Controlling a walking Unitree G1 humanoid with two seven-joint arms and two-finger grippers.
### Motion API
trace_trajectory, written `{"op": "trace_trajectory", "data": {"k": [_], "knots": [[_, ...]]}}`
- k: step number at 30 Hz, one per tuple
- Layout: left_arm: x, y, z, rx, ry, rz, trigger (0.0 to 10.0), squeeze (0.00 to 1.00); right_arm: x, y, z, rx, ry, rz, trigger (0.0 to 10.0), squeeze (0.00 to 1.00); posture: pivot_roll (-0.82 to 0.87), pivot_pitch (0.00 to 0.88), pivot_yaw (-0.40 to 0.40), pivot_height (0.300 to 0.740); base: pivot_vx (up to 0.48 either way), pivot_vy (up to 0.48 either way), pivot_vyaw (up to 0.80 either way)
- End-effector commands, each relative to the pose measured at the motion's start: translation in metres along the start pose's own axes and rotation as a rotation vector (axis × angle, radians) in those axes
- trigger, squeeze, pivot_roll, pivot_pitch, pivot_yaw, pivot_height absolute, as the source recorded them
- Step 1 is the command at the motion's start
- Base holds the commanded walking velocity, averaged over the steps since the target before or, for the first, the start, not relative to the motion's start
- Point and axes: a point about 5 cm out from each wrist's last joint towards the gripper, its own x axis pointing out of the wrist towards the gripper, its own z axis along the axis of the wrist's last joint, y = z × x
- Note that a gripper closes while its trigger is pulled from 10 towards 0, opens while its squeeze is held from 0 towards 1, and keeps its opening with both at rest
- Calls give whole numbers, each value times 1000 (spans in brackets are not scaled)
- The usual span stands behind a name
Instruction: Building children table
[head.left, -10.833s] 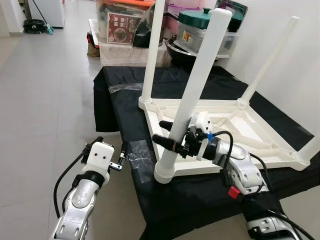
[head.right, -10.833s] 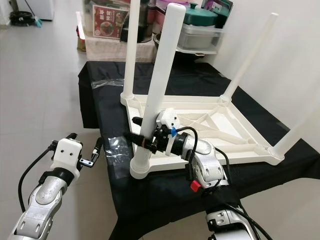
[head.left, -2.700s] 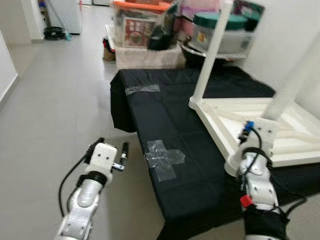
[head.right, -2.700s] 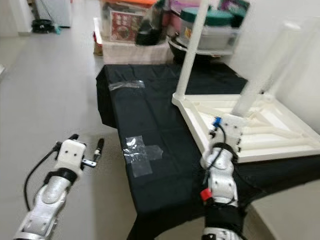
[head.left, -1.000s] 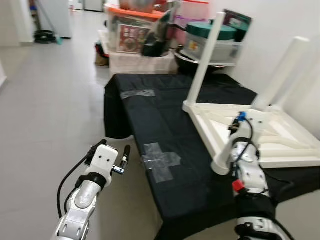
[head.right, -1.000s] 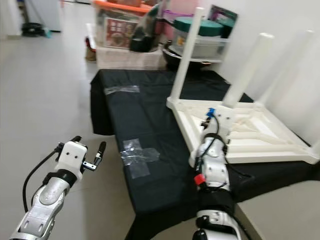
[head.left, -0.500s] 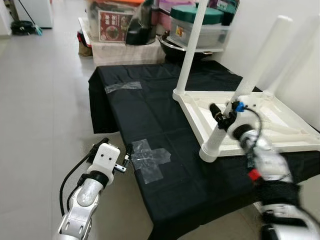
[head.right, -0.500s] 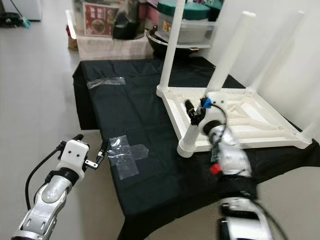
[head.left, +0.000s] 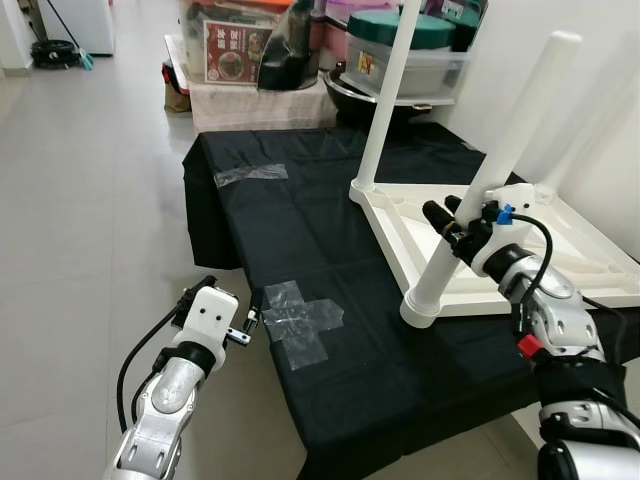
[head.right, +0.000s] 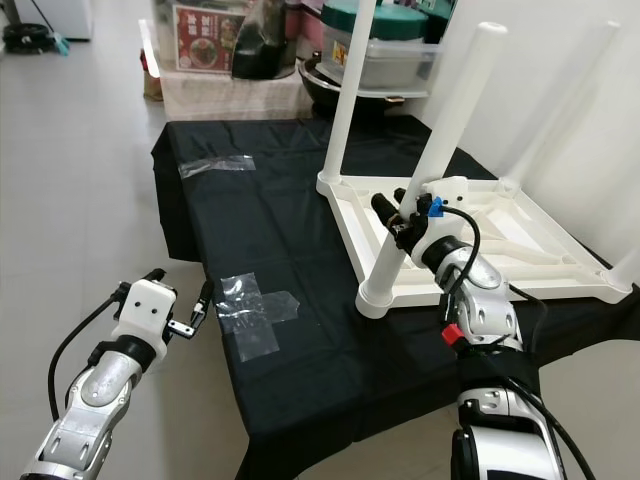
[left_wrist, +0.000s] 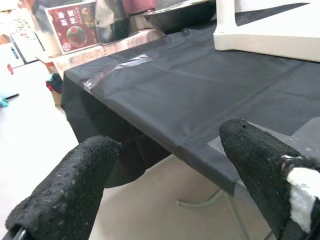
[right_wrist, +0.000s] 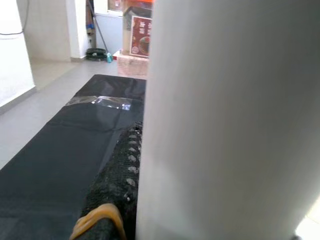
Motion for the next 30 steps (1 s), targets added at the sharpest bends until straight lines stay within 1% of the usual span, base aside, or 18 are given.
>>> {"op": "trace_trajectory", "data": {"k": [1,2,4,5,7,11,13,14,15,16,19,20,22,23,24,28,29,30], "knots": [[0,-2,1,-1,-6,-16,10000,0,-15,-25,-32,-87,189,-529,0,0,27,0,-147,740,0,0,0],[0,-2,1,-1,-6,-16,10000,0,-15,-25,-32,-87,189,-529,0,0,27,0,-147,740,0,0,0],[1,-3,2,-7,-8,-14,10000,0,-40,-16,-54,-38,248,-864,0,0,41,0,-138,740,0,0,0],[1,-3,2,-7,-8,-14,10000,0,-40,-16,-54,-38,248,-864,0,0,41,0,-138,740,0,0,0],[1,-8,4,-20,-13,-29,10000,0,-41,20,-58,-36,243,-780,0,0,41,0,-145,740,0,0,0],[-1,-9,4,-21,-13,-39,10000,0,-32,40,-52,-49,213,-647,0,0,37,0,-149,740,0,0,0],[-1,-6,3,-20,-11,-32,10000,0,-21,45,-44,-32,170,-550,10000,0,36,0,-151,740,0,0,0],[-1,-5,2,-21,-11,-26,10000,0,-20,40,-36,-27,121,-563,10000,608,36,0,-152,740,0,0,0],[-1,-5,2,-21,-11,-26,10000,0,-20,40,-36,-27,121,-563,10000,608,36,0,-152,740,0,0,0],[0,-5,2,-22,-10,-24,10000,0,-18,36,-31,-31,87,-559,10000,1000,37,0,-153,740,0,0,0],[0,-6,2,-23,-12,-24,10000,0,-14,30,-25,-26,67,-531,10000,1000,33,0,-151,740,0,0,0],[0,-7,3,-24,-13,-25,10000,0,-9,26,-16,-12,38,-465,10000,0,32,0,-150,740,0,0,0],[1,-8,3,-24,-15,-28,10000,0,1,24,1,82,-34,-224,10000,0,29,0,-146,740,0,0,0],[1,-8,3,-24,-15,-28,10000,0,1,24,1,82,-34,-224,10000,0,29,0,-146,740,0,0,0],[2,-8,3,-23,-18,-31,10000,0,0,25,12,40,-67,15,10000,0,32,0,-148,740,0,0,0],[3,-7,4,-21,-21,-32,10000,0,-5,25,14,-30,-57,161,10000,0,34,0,-150,740,0,0,0],[4,-6,4,-20,-22,-31,10000,0,-7,24,12,-21,-40,218,3529,0,38,0,-154,740,0,0,0],[4,-6,4,-20,-22,-31,10000,0,-7,24,12,-21,-40,218,3529,0,38,0,-154,740,0,0,0]]}}
